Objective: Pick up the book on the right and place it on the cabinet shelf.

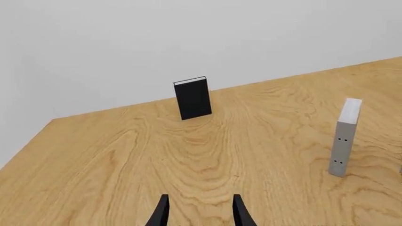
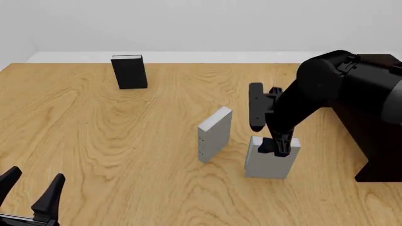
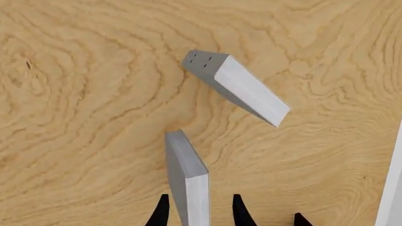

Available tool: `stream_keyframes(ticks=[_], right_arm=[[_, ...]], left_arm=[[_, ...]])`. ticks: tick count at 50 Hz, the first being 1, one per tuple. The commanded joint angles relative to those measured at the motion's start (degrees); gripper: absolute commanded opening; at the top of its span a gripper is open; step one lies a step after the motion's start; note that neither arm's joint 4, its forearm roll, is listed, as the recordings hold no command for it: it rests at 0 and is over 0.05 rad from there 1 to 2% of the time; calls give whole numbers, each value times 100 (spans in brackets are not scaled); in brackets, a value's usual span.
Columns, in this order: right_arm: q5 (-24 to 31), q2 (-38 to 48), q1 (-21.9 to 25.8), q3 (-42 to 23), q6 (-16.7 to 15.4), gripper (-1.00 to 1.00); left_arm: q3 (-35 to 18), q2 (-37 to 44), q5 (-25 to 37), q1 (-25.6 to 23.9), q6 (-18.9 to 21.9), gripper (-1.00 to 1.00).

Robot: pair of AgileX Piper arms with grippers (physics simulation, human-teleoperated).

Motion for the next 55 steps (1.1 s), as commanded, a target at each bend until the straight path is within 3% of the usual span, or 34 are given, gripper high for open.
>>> stream_keyframes(ticks=[1, 37, 53, 54, 55], right_arm=[[-259, 91, -70, 193, -61, 100], [-873, 413, 228, 666, 400, 100], [-1009, 381, 44, 882, 235, 100], [-1017, 360, 25, 897, 194, -100], [-1050, 342, 3, 908, 147, -100]], left_arm=[[-5, 13, 42, -18, 7, 100], [-2, 12, 89, 6, 37, 100], [-2, 13, 98, 13, 54, 100], [-2, 13, 100, 6, 52, 100], [-2, 13, 102, 4, 50, 100]])
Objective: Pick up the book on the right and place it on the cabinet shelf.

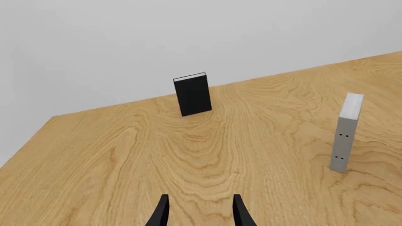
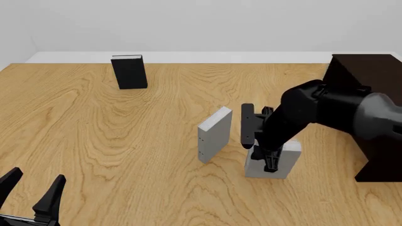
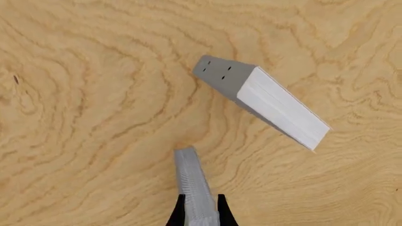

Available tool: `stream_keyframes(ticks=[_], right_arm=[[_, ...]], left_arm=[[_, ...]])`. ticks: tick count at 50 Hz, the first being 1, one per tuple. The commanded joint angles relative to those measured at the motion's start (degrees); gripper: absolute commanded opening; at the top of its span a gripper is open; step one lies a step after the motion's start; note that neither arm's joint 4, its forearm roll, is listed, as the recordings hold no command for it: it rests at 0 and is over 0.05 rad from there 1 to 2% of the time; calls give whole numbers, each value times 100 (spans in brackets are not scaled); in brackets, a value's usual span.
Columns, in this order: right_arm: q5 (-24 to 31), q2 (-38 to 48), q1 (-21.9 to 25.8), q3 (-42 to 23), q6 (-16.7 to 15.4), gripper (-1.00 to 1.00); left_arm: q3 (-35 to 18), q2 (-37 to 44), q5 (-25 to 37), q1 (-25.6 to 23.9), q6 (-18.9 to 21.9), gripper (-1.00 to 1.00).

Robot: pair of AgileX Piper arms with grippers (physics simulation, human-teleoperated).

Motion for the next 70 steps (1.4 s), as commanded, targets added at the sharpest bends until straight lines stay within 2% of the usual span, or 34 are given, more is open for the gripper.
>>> stream_keyframes(ticks=[1, 13, 19, 24, 29, 37, 42, 44, 46, 50, 54, 56, 59, 62, 64, 65, 70], right_arm=[[-44, -47, -115, 120, -162, -100], [133, -208, -230, 117, -299, -100], [383, -348, -146, 53, -193, -100], [546, -547, -307, 79, -340, -100], [753, -807, -337, 62, -348, -100], [836, -1369, -728, 314, -659, -100], [892, -1724, -821, 428, -659, -100], [779, -1899, -989, 479, -736, -100], [868, -1994, -861, 468, -611, -100], [810, -2336, -1037, 632, -813, -100], [759, -2550, -1062, 694, -879, -100], [731, -2694, -1152, 748, -1029, -100], [708, -2765, -1115, 645, -1017, -100], [654, -2892, -1238, 720, -1165, -100], [496, -3050, -1370, 886, -1410, -100], [532, -3019, -1295, 827, -1304, -100], [172, -3149, -1201, 927, -1361, -100]], left_arm=[[0, 2, 13, -7, 11, 100], [0, 0, 15, -14, -19, 100], [0, -1, 28, -32, -33, 100], [-1, 0, -8, -40, -61, 100], [-1, 1, -13, -56, -91, 100], [3, -11, -63, -103, -129, 100], [2, -11, -79, -133, -99, 100], [2, -11, -104, -140, -129, 100], [2, -12, -109, -151, -118, 100], [2, -13, -113, -170, -110, 100], [2, -13, -109, -197, -66, 100], [2, -13, -126, -201, -78, 100], [1, -13, -140, -208, -69, 100], [1, -13, -144, -214, -37, 100], [0, -13, -147, -218, -40, 100], [1, -13, -143, -216, -34, 100], [1, -13, -142, -221, -19, 100]])
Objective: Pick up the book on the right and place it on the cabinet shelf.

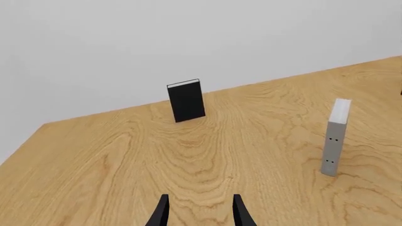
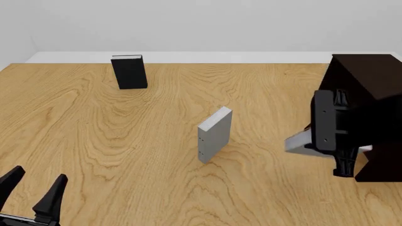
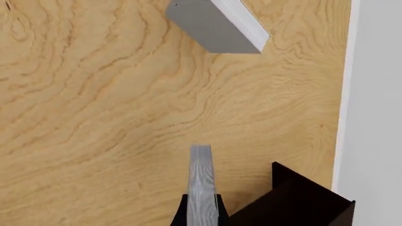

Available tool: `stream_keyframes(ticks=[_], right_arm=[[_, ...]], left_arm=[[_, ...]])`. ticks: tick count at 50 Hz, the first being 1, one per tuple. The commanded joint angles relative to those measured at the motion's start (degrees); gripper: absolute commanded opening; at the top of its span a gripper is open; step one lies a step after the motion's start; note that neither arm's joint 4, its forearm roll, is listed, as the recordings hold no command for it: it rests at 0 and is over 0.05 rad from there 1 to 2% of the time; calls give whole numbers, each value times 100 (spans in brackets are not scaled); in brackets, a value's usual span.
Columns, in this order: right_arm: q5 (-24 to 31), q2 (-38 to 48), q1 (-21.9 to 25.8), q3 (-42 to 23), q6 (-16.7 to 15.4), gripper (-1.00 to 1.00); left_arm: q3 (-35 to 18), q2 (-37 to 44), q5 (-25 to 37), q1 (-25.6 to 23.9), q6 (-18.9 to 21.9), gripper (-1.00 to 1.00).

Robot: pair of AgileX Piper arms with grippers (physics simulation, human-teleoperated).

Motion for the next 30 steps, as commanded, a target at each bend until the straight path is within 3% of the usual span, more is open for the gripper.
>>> stream_keyframes(ticks=[1, 6, 17, 18, 22, 26, 27, 29, 30], right_arm=[[-525, -471, -24, 213, -172, -100], [-1226, -749, -138, 731, -544, -100], [-2218, -930, -85, 1219, -801, -100], [-2477, -1011, -126, 1409, -1047, -100], [-2688, -915, -18, 1323, -895, -100], [-3215, -1021, -63, 1725, -1250, -100], [-3161, -965, -7, 1679, -1129, -100], [-3631, -1041, 15, 2030, -1411, -100], [-3564, -979, 112, 1934, -1239, -100]], left_arm=[[0, 0, -13, -23, 38, 100], [0, 0, -8, -45, 60, 100], [-1, 0, -19, -52, 101, 100], [-2, 0, -24, -52, 102, 100], [-3, 0, -23, -44, 111, 100], [-3, 0, -28, -47, 110, 100], [-3, 0, -22, -59, 110, 100], [-2, 0, -18, -74, 99, 100], [-3, 0, -15, -76, 95, 100]])
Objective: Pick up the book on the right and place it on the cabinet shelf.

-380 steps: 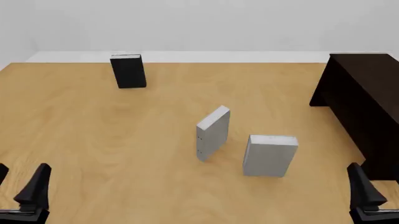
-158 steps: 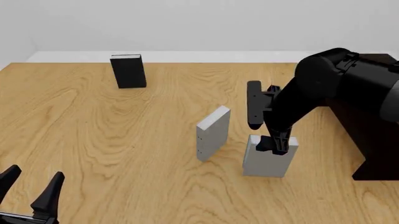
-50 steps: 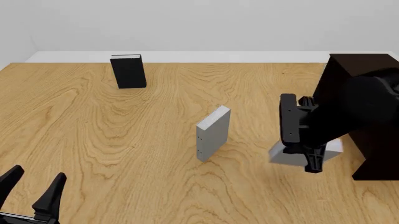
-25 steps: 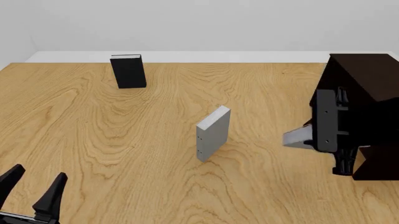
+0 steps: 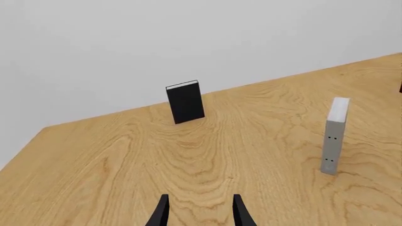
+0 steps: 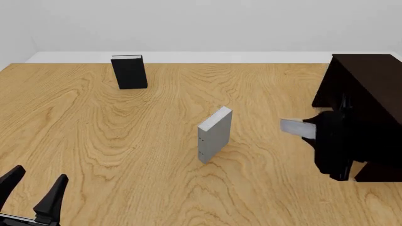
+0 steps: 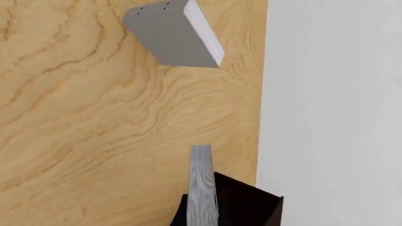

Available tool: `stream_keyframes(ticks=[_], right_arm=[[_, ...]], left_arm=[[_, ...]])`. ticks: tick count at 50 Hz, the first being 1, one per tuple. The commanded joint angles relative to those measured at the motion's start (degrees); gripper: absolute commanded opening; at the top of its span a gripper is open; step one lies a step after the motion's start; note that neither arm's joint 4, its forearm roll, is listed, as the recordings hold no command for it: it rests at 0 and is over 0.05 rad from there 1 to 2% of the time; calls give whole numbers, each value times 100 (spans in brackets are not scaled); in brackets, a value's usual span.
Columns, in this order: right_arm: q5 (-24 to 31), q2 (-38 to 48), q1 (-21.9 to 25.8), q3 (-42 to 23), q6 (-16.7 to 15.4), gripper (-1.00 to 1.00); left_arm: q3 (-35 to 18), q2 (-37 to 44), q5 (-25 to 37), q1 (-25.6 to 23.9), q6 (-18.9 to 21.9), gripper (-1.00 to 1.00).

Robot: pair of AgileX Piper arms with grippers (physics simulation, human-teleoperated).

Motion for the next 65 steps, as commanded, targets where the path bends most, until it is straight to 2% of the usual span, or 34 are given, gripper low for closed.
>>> stream_keyframes(ticks=[1, 7, 8, 10, 16, 19, 23, 26, 28, 32, 35, 37, 39, 47, 53, 65], right_arm=[[-1177, -83, 121, 545, -159, -100], [-1794, -26, 172, 834, -338, -100], [-2161, -50, 24, 1073, -605, -100], [-2345, 53, 82, 1028, -479, -100], [-3250, 170, -72, 1430, -850, -100], [-3534, 267, -119, 1407, -823, -100], [-4071, 390, -199, 1672, -1029, -100], [-4389, 523, -176, 1687, -1008, -100], [-4659, 651, -214, 1752, -1145, -100], [-4942, 835, -189, 1734, -1043, -100], [-5448, 1073, -295, 1769, -1099, -100], [-5609, 1189, -294, 1899, -1239, -100], [-5715, 1212, -362, 1838, -1129, -100], [-6270, 1577, -499, 2008, -1307, -100], [-6525, 1769, -651, 2012, -1278, -100], [-6587, 1920, -901, 1782, -1164, -100]], left_arm=[[-1, 1, 0, -28, 1, 100], [-5, 0, -26, -11, 1, 100], [-5, 0, -26, -4, 0, 100], [-5, 0, -27, -6, -4, 100], [-15, 0, -42, 2, -10, 100], [-13, 0, -41, -2, -9, 100], [-13, 0, -39, -12, -9, 100], [-19, 0, -58, -7, -8, 100], [-16, 0, -52, -9, -4, 100], [-23, 0, -56, -12, 7, 100], [-22, 0, -58, -15, 16, 100], [-26, 0, -55, 4, -16, 100], [-18, -1, -54, 1, 17, 100], [-11, 0, -45, -16, 1, 100], [-4, -1, -37, -7, -19, 100], [-1, -1, -13, -4, -64, 100]])
